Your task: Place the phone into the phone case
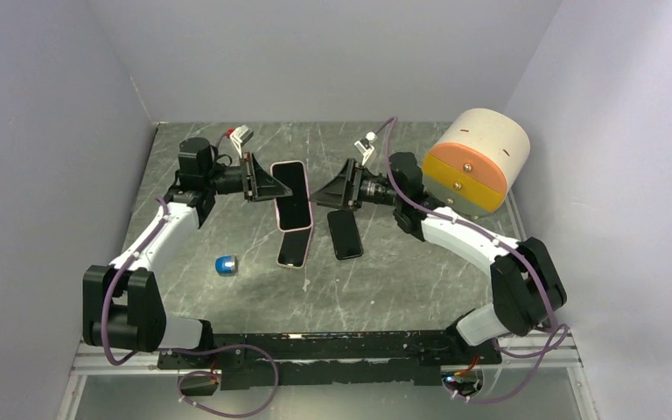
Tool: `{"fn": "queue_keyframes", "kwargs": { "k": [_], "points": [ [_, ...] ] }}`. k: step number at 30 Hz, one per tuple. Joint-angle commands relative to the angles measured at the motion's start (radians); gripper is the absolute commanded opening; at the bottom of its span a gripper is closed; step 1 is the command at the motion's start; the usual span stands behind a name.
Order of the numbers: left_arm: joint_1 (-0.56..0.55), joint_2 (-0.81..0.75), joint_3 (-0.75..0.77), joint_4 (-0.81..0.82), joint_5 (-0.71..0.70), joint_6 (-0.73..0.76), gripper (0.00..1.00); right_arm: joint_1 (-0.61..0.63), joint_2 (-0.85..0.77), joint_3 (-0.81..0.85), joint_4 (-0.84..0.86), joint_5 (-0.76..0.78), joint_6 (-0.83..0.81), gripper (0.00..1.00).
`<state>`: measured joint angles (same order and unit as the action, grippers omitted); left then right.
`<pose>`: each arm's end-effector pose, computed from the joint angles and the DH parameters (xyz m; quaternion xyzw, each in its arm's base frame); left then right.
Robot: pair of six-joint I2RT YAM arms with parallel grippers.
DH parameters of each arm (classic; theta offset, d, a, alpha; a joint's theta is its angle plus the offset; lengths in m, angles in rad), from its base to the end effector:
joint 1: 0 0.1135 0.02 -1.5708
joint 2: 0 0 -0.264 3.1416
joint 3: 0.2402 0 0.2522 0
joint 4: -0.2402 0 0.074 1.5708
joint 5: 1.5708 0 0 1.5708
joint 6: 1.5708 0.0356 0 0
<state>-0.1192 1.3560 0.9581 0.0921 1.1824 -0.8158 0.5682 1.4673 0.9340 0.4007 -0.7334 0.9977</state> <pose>0.2902 -0.0679 0.3055 0.0812 0.7419 -0.6225 0.2356 0.2685 0.1997 0.2899 -0.0811 0.7366 0.6250 0.2456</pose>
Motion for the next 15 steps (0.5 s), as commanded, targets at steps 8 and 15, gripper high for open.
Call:
{"fn": "queue_keyframes", "kwargs": {
  "k": [8,15],
  "points": [
    [-0.099,-0.015,-0.006,0.142,0.128,-0.019,0.02,-0.054,0.026,0.119,0.108,-0.113,-0.004,0.65],
    [-0.122,0.01,0.012,0.103,0.131,0.012,0.03,-0.06,0.035,0.134,0.155,-0.103,0.027,0.46]
  ]
}}
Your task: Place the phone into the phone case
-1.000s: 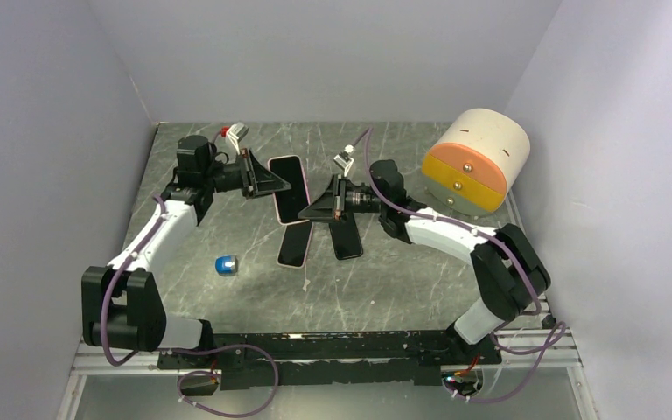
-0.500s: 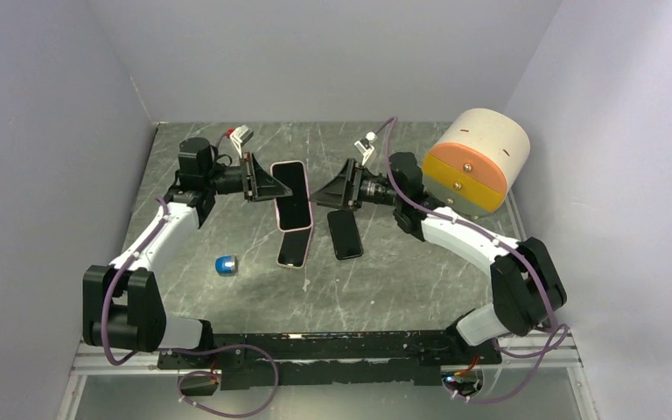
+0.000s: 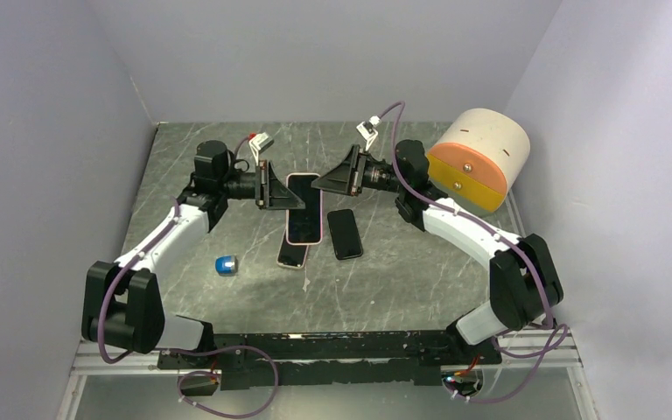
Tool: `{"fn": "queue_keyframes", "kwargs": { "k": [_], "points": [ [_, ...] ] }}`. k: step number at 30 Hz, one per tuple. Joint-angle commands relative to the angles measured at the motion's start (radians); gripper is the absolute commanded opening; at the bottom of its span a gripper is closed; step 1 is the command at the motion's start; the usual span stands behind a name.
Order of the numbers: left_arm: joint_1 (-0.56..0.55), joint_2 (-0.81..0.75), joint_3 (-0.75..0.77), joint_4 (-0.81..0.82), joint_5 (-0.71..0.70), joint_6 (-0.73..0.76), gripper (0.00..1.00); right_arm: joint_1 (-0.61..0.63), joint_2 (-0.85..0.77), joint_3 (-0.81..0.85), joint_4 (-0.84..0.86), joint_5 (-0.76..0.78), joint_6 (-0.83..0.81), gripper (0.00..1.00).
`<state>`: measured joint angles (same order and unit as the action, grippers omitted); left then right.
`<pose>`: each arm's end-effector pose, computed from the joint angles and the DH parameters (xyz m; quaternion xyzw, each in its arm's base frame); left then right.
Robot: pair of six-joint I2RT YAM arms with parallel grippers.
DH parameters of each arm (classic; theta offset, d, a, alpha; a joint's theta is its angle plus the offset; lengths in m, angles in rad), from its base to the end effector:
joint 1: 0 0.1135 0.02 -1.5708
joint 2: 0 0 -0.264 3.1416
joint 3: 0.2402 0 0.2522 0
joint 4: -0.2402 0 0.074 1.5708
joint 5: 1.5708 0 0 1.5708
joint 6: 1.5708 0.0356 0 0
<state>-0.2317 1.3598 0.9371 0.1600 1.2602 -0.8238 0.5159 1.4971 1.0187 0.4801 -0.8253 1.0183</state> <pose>0.2790 -0.1007 0.3038 0.1558 0.7179 -0.6516 0.1892 0.2861 0.1923 0.3174 -0.1140 0.6974 0.6539 0.2701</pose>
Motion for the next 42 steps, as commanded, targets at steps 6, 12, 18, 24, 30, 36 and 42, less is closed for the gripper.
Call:
{"fn": "queue_keyframes", "kwargs": {
  "k": [6,12,18,24,30,36,42],
  "points": [
    [-0.02,0.022,0.052,-0.06,0.037,0.091,0.03,-0.007,-0.015,0.064,0.018,0.041,-0.041,0.18],
    [-0.024,0.053,0.13,-0.372,-0.055,0.288,0.03,-0.006,-0.045,0.109,-0.135,0.104,-0.163,0.0],
    [-0.026,0.084,0.155,-0.442,-0.087,0.323,0.03,0.008,-0.07,0.14,-0.228,0.16,-0.277,0.0],
    [-0.027,0.087,0.157,-0.438,-0.09,0.32,0.03,0.042,-0.089,0.174,-0.351,0.234,-0.425,0.03],
    [-0.027,0.051,0.118,-0.274,-0.054,0.2,0.02,0.034,-0.092,0.097,-0.27,0.156,-0.335,0.46],
    [-0.027,-0.002,0.097,-0.129,-0.048,0.116,0.03,0.031,-0.096,-0.009,-0.133,0.09,-0.212,0.52],
    [-0.027,-0.016,0.084,-0.028,-0.052,0.048,0.03,0.032,-0.072,-0.093,0.034,0.048,-0.08,0.45]
  ]
}}
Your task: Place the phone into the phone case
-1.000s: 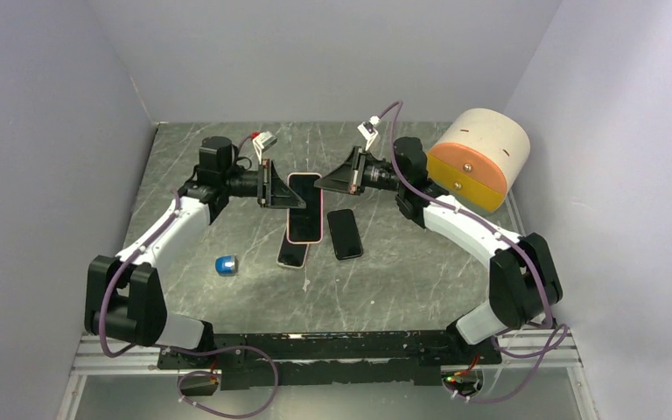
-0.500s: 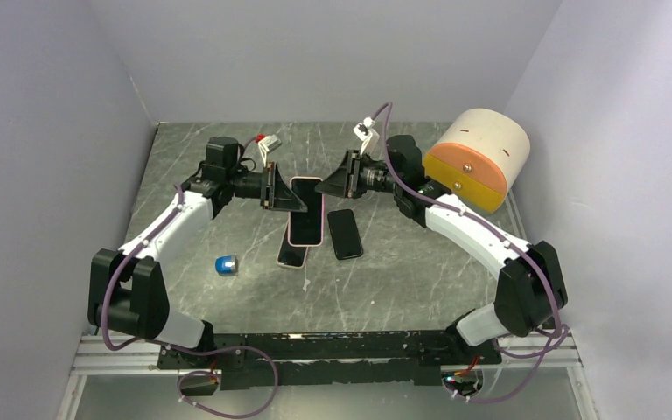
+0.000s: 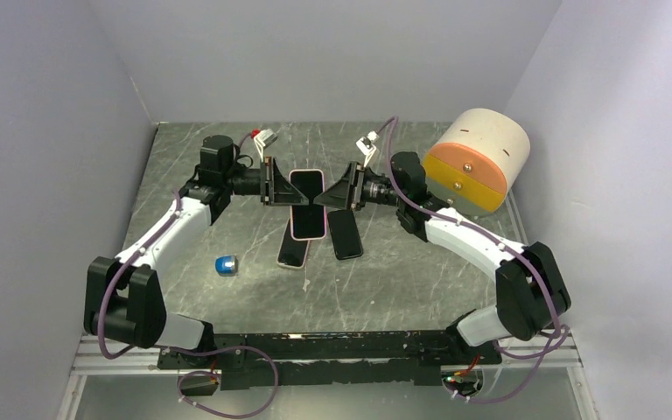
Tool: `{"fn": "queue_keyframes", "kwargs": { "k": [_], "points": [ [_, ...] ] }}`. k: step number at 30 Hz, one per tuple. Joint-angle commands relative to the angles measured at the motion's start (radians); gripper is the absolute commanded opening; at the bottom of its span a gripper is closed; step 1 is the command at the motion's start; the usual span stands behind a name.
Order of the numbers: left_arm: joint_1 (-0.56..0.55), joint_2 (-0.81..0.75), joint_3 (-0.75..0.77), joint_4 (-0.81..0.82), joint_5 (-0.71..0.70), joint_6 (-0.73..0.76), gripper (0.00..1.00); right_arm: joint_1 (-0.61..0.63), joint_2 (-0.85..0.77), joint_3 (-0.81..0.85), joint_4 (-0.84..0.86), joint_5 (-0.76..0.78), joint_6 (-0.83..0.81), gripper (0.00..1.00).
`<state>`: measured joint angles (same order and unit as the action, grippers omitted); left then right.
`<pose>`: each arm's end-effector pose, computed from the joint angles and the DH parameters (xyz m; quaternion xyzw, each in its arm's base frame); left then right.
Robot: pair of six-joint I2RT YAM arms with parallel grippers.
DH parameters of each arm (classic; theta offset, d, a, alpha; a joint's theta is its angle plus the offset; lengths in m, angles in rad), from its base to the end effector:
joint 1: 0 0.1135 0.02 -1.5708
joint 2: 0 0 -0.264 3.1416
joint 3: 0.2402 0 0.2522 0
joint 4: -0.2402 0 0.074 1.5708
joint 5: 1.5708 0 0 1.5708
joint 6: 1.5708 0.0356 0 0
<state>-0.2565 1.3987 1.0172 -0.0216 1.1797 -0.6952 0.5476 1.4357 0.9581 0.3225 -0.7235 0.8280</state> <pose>0.2867 -0.1092 0.3037 0.1484 0.7435 -0.6224 0.1946 0.2687 0.1914 0.3002 -0.1286 0.7358 0.5938 0.2992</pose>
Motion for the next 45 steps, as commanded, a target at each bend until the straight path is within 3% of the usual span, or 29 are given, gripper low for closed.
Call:
{"fn": "queue_keyframes", "kwargs": {
  "k": [1,5,12,20,23,38,42,45],
  "points": [
    [-0.003,-0.054,0.001,0.168,0.027,-0.091,0.02,0.0,-0.006,-0.037,0.211,-0.059,0.124,0.44],
    [-0.003,-0.049,0.0,0.18,0.025,-0.107,0.03,0.007,0.006,-0.037,0.227,-0.064,0.144,0.36],
    [-0.002,-0.054,0.01,0.155,0.014,-0.103,0.12,0.008,0.021,-0.04,0.293,-0.075,0.19,0.0],
    [-0.003,-0.074,0.01,0.098,0.01,-0.082,0.45,0.006,0.014,-0.039,0.347,-0.04,0.237,0.0],
    [-0.003,-0.08,-0.005,0.068,0.009,-0.066,0.5,0.005,0.0,-0.041,0.363,0.008,0.25,0.0],
    [-0.003,-0.087,-0.012,-0.158,-0.057,0.066,0.46,-0.002,-0.051,-0.087,0.353,0.156,0.241,0.0],
    [-0.003,-0.079,-0.014,-0.163,-0.055,0.066,0.37,-0.003,-0.056,-0.095,0.355,0.16,0.245,0.0],
    [-0.002,-0.079,-0.011,-0.182,-0.074,0.074,0.23,-0.004,-0.06,-0.099,0.346,0.168,0.239,0.0]
  ]
}}
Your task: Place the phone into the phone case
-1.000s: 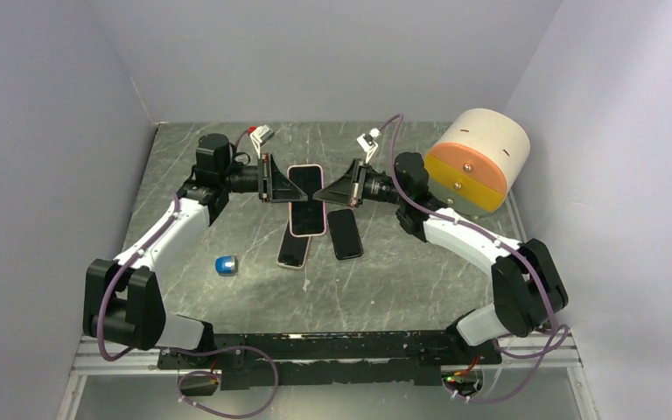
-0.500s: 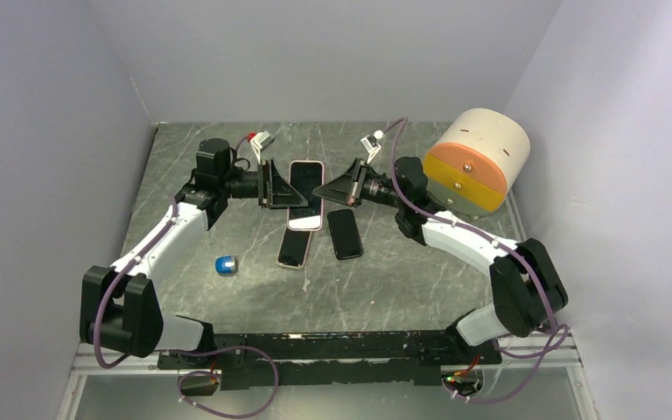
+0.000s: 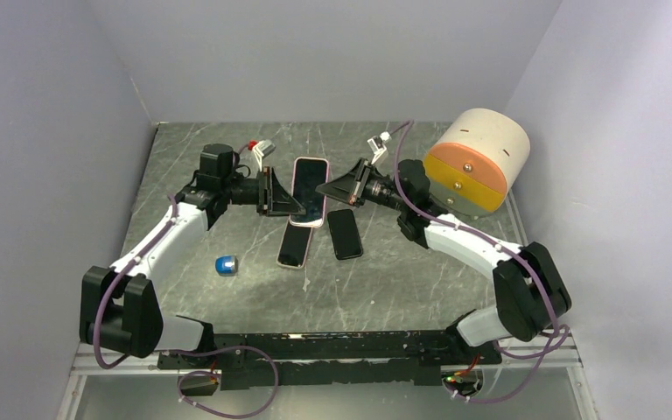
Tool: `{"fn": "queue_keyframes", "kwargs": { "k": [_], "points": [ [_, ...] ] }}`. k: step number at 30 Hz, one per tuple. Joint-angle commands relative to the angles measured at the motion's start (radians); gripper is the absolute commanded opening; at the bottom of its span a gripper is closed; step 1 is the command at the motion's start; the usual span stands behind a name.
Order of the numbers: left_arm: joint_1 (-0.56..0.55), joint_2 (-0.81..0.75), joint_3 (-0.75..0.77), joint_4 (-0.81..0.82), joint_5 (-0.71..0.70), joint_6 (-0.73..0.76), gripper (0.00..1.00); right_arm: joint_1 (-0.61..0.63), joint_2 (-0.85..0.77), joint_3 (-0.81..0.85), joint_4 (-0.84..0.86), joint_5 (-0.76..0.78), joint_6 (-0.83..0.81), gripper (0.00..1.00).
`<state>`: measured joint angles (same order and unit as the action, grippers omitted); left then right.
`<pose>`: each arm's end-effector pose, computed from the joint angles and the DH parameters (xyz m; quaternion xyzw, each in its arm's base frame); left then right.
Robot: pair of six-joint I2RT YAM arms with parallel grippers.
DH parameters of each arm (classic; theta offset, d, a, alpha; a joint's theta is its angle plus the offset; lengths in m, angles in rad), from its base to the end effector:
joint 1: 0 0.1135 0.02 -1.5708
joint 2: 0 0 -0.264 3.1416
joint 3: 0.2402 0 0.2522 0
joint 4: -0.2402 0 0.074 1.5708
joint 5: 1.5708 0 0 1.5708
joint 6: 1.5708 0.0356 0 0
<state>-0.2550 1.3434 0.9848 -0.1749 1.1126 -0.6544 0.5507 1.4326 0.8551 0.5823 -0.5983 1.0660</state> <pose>0.2708 -0.1036 0.2953 0.1103 0.7748 -0.5969 0.1768 0.2665 0.1872 0.2920 -0.0302 0.7051 0.6334 0.3175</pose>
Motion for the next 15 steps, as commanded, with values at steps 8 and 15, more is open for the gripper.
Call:
{"fn": "queue_keyframes", "kwargs": {
  "k": [8,15],
  "points": [
    [-0.013,-0.005,0.085,-0.212,-0.133,0.142,0.03,-0.007,-0.055,0.009,0.079,0.038,-0.003,0.0],
    [-0.016,0.0,0.081,-0.204,-0.134,0.129,0.28,-0.005,-0.053,0.005,0.079,0.038,-0.008,0.0]
  ]
}}
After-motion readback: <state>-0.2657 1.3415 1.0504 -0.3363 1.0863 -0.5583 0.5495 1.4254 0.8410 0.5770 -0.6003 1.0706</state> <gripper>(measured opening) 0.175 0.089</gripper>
